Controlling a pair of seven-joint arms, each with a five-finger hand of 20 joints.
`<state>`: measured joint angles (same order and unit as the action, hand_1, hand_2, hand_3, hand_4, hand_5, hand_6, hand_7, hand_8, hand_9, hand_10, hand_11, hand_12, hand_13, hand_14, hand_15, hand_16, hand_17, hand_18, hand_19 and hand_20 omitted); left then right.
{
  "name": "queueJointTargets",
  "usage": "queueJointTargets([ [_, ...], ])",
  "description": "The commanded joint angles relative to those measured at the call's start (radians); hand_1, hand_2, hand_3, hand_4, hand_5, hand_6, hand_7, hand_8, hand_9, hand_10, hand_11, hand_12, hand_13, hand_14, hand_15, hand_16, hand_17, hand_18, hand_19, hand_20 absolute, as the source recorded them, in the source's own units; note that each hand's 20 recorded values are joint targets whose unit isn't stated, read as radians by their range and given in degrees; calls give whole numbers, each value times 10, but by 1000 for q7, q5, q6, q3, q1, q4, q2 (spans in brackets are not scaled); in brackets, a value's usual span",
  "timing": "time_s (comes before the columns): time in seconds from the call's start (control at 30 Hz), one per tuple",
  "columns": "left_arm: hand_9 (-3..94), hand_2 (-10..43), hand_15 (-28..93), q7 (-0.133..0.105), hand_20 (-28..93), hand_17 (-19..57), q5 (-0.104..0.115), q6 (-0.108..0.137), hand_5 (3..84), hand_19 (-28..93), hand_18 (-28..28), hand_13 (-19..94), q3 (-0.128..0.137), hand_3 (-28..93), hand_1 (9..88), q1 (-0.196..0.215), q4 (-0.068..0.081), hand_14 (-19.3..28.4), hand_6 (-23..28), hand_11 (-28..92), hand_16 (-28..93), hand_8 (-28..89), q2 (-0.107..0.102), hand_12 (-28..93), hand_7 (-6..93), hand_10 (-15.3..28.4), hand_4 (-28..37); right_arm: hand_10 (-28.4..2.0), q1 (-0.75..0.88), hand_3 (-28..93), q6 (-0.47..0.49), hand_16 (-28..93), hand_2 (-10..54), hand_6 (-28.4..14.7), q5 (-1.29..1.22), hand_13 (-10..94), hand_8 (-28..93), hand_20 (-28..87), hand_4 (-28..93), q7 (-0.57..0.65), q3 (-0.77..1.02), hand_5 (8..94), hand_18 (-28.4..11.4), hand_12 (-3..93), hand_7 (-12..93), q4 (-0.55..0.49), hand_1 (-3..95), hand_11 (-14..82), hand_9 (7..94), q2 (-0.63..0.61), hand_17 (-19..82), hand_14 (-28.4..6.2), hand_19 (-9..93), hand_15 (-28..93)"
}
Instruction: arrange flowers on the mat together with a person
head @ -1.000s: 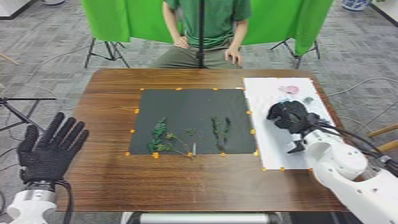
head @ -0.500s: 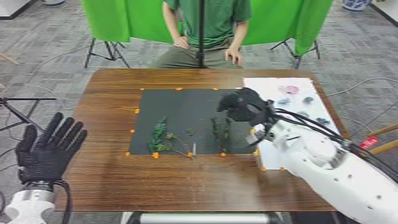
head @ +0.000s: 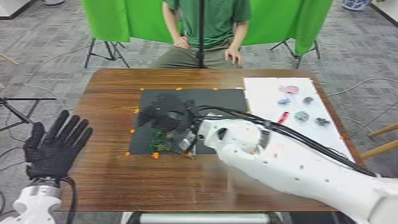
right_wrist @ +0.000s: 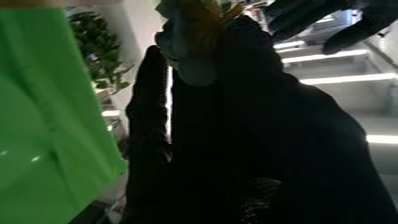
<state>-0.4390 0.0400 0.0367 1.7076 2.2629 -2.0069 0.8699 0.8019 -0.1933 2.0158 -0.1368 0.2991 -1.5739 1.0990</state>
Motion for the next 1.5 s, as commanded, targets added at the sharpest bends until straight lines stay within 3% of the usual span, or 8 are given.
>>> queueJointTargets([
  [0.03,403,115,271,-14,114,-27,8,-5,440,254,120,291,-22,699,241,-16,5,144,59,150,-68,-93,-18,75,90,143,-283,-61,-128,617,-61,439,-95,50,-53,668,-191,357,-283,61,-126,564,-100,191,338,97,679,180,622,140,275,10,504,159],
  [0.23,402,115,272,-4,114,-27,9,-10,440,255,120,291,-33,700,241,-29,7,144,59,149,-68,-93,-28,75,91,143,-283,-63,-121,618,-47,432,-95,49,-15,661,-195,354,-283,108,-176,563,-101,186,342,132,676,182,616,174,272,7,501,153],
  [0.5,404,115,271,17,114,-27,13,-18,439,254,120,292,-48,701,241,-54,23,143,59,150,-69,-92,-37,76,90,142,-283,-66,-81,620,-89,424,-95,46,-19,649,-197,341,-283,208,-203,558,-99,179,350,174,673,178,608,195,275,5,480,139],
  [0.8,404,115,270,40,113,-27,8,-18,440,254,120,292,-47,700,241,-58,28,143,60,150,-68,-92,-19,75,89,142,-283,-76,-23,649,-39,405,-95,35,42,626,-200,330,-283,303,-173,543,-105,177,346,174,652,183,594,196,269,-8,480,134],
  [0.97,404,115,272,38,114,-27,8,-17,440,254,120,292,-36,700,241,-45,26,143,60,150,-68,-92,-12,76,89,142,-283,-84,-2,743,-19,286,-95,30,45,570,-195,294,-283,287,-148,505,-114,165,319,162,577,162,552,182,257,-42,475,166],
  [1.2,404,114,271,44,114,-27,8,-19,439,254,120,292,-29,701,240,-38,23,143,59,150,-68,-92,-1,75,90,142,-283,-87,11,765,-6,268,-95,20,62,497,-199,283,-283,313,-114,482,-132,151,311,124,521,125,491,164,222,-62,483,151],
  [1.37,403,114,273,49,114,-27,8,-10,438,254,120,290,-20,702,240,-28,20,145,59,150,-67,-92,11,76,91,142,-283,-94,50,772,-43,263,-95,4,9,467,-187,259,-283,300,-25,434,-135,148,279,71,487,94,437,141,212,-72,479,143],
  [1.5,403,114,274,62,113,-27,-1,-14,438,255,121,290,-10,702,240,-12,14,147,59,150,-67,-92,30,76,91,142,-283,-87,128,764,-27,260,-95,4,-36,428,-173,240,-283,293,108,373,-139,135,250,-43,468,70,382,74,198,-78,467,130],
])
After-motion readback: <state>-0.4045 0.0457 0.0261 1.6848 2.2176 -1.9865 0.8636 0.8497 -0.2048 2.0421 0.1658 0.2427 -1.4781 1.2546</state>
